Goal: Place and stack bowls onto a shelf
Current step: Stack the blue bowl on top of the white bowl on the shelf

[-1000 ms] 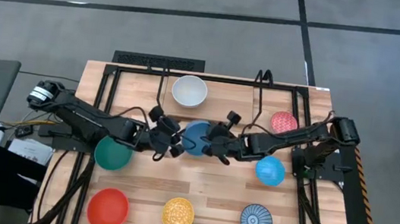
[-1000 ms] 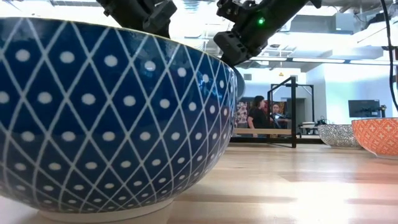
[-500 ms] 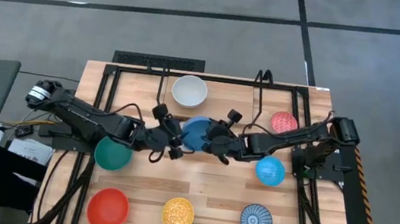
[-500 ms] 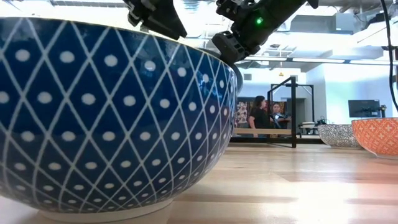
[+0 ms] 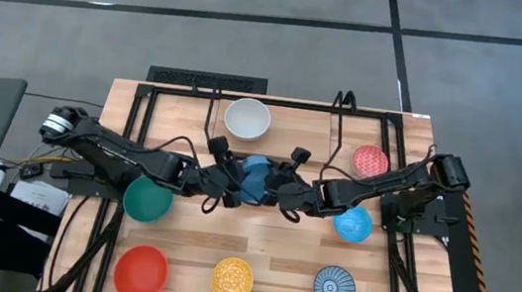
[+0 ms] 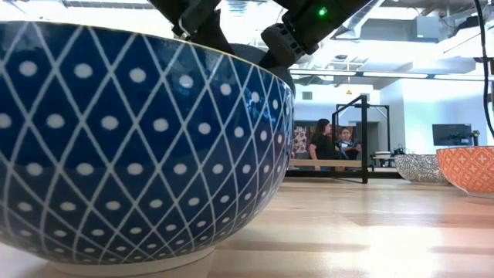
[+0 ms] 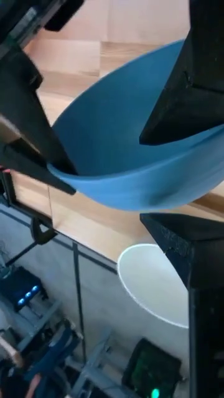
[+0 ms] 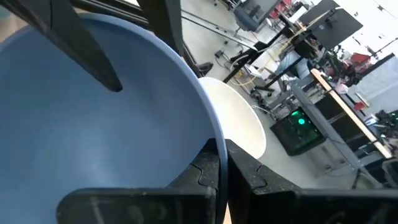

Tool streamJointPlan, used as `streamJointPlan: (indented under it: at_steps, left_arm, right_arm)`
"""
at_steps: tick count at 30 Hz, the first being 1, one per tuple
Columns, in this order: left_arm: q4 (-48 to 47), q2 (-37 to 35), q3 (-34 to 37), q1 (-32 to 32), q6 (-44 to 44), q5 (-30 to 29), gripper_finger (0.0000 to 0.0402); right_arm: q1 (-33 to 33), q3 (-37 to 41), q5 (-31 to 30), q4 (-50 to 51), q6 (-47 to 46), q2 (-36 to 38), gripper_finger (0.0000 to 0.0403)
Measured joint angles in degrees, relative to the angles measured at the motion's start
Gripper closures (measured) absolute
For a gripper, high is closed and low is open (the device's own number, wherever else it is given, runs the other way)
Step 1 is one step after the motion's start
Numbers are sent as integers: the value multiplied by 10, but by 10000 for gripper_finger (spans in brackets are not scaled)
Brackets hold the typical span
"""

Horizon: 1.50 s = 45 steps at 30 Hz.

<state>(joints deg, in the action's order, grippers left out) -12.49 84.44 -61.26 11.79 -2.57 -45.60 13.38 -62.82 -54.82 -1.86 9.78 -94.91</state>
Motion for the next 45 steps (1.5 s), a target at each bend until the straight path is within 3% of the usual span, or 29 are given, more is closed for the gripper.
streamJointPlan:
  at_steps: [3, 10, 18, 24, 30, 38, 45]
  left_arm:
    - [-1, 0, 0, 0, -14, -12, 265]
    - [2, 0, 0, -5, -14, -53, 388]
    - [-10, 0, -8, -43, -25, -26, 401]
    - [-11, -1, -16, -68, -29, 42, 401]
    - [-11, -7, -17, -118, -79, 9, 401]
    - [-23, -11, -63, -248, -104, 74, 401]
    - [-133, -8, -183, -363, -74, 217, 401]
  right_arm:
    - [3, -5, -1, 1, 3, 0, 372]
    - [4, -7, -1, -6, 6, 0, 367]
    - [4, -8, 20, -3, -7, 6, 331]
    - [2, -8, 76, 7, -47, 35, 244]
    - [-7, -7, 12, 4, -28, 86, 162]
    - [-52, 61, 46, 26, -85, 166, 148]
    - [-72, 148, 151, 26, -193, 236, 148]
